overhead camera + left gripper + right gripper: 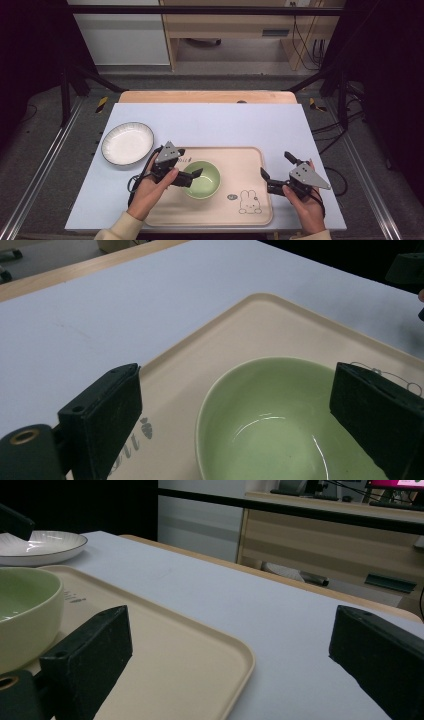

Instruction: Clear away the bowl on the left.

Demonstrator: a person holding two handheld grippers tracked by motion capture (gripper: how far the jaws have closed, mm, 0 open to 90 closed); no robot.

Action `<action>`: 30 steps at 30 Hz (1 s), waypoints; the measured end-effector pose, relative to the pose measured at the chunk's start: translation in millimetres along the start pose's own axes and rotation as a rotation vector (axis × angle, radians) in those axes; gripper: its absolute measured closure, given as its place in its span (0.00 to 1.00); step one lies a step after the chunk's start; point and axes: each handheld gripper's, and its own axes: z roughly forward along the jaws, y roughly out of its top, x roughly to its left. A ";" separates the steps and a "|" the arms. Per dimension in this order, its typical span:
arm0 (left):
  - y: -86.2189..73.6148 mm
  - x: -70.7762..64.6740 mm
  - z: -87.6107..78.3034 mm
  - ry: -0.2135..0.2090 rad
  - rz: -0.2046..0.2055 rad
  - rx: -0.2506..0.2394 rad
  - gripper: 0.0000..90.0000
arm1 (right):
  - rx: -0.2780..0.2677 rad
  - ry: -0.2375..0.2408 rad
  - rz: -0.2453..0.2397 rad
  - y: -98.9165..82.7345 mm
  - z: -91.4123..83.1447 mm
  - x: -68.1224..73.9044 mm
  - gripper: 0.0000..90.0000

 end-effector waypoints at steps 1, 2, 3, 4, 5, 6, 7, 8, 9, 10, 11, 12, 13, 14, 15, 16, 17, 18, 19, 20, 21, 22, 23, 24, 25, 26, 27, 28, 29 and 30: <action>0.0 0.0 0.0 0.000 0.000 0.000 0.07 | 0.000 0.000 0.000 0.0 0.0 0.0 0.04; -0.8 0.6 -2.2 -0.007 -0.004 -0.019 0.07 | 0.000 -0.001 -0.002 -0.2 -0.1 -0.3 0.04; -0.8 0.6 -2.2 -0.007 -0.004 -0.019 0.07 | 0.000 -0.001 -0.002 -0.2 -0.1 -0.3 0.04; -1.3 1.2 -4.9 0.004 -0.001 -0.040 0.07 | -0.001 -0.003 0.001 -0.1 -0.4 -0.3 0.04; -1.3 1.2 -4.9 0.004 -0.001 -0.040 0.07 | -0.001 -0.003 0.001 -0.1 -0.4 -0.3 0.04; -1.2 1.6 -6.3 0.008 0.001 -0.049 0.07 | -0.002 -0.003 0.001 0.0 -1.0 -0.8 0.04; -1.1 1.9 -7.4 0.009 0.003 -0.056 0.07 | -0.002 -0.003 0.001 0.0 -1.0 -0.8 0.04; -0.6 2.8 -10.2 0.013 0.001 -0.082 0.07 | -0.003 -0.004 -0.001 0.0 -1.2 -1.1 0.04; -0.6 2.8 -10.2 0.013 0.001 -0.082 0.07 | -0.003 -0.004 -0.001 0.0 -1.2 -1.1 0.04; -0.3 3.6 -12.3 0.011 -0.001 -0.097 0.07 | -0.005 -0.005 0.002 0.1 -1.1 -0.9 0.04; 0.1 4.2 -14.1 0.010 0.000 -0.109 0.07 | -0.005 -0.005 0.002 0.1 -1.1 -0.9 0.04; 0.4 4.7 -15.9 0.013 0.002 -0.124 0.07 | -0.007 -0.005 0.003 0.3 -1.1 -0.8 0.03; 0.6 5.2 -17.6 0.015 0.007 -0.137 0.07 | -0.008 -0.007 0.004 0.4 -1.2 -1.0 0.03; 1.2 6.2 -20.7 0.012 0.016 -0.153 0.07 | -0.006 -0.008 0.008 0.4 -1.4 -0.8 0.03; 1.2 6.2 -20.7 0.012 0.016 -0.153 0.06 | -0.006 -0.008 0.008 0.4 -1.4 -0.8 0.03; 1.6 6.7 -22.3 0.008 0.018 -0.162 0.06 | -0.007 -0.009 0.010 0.3 -1.5 -1.0 0.03; 2.0 7.2 -24.3 0.005 0.021 -0.174 0.06 | -0.008 -0.010 0.011 0.3 -1.7 -1.4 0.02; 2.3 7.5 -25.9 0.003 0.025 -0.186 0.05 | -0.009 -0.011 0.011 0.3 -1.7 -1.6 0.02; 2.6 7.7 -27.0 -0.001 0.026 -0.193 0.05 | -0.009 -0.012 0.010 0.3 -1.7 -1.6 0.02; 2.9 7.9 -28.8 -0.007 0.027 -0.203 0.05 | -0.009 -0.012 0.010 0.3 -1.7 -1.6 0.02; 3.1 7.9 -30.2 -0.009 0.027 -0.211 0.04 | -0.007 -0.011 0.010 0.3 -1.9 -1.3 0.02; 3.4 8.3 -31.8 -0.011 0.033 -0.215 0.04 | -0.007 -0.011 0.010 0.3 -1.9 -1.3 0.02; 3.6 8.0 -32.9 -0.013 0.031 -0.224 0.04 | -0.008 -0.012 0.011 0.4 -1.7 -1.0 0.02; 4.1 8.2 -35.8 -0.010 0.036 -0.229 0.04 | -0.009 -0.012 0.011 0.5 -1.7 -0.9 0.02; 4.1 8.2 -35.8 -0.010 0.036 -0.229 0.04 | -0.009 -0.012 0.011 0.5 -1.7 -0.9 0.02; 4.7 8.9 -39.4 -0.006 0.043 -0.239 0.04 | -0.009 -0.012 0.008 0.5 -2.0 -1.4 0.02; 4.7 8.9 -39.4 -0.006 0.043 -0.239 0.04 | -0.009 -0.012 0.008 0.5 -2.0 -1.4 0.02; 4.9 9.0 -40.6 -0.003 0.045 -0.243 0.04 | -0.009 -0.014 0.010 0.4 -2.2 -1.5 0.02; 5.1 9.3 -42.3 -0.001 0.045 -0.247 0.04 | -0.009 -0.014 0.010 0.4 -2.2 -1.5 0.02; 5.5 9.8 -44.5 0.001 0.044 -0.253 0.04 | -0.010 -0.014 0.010 0.4 -2.1 -1.6 0.02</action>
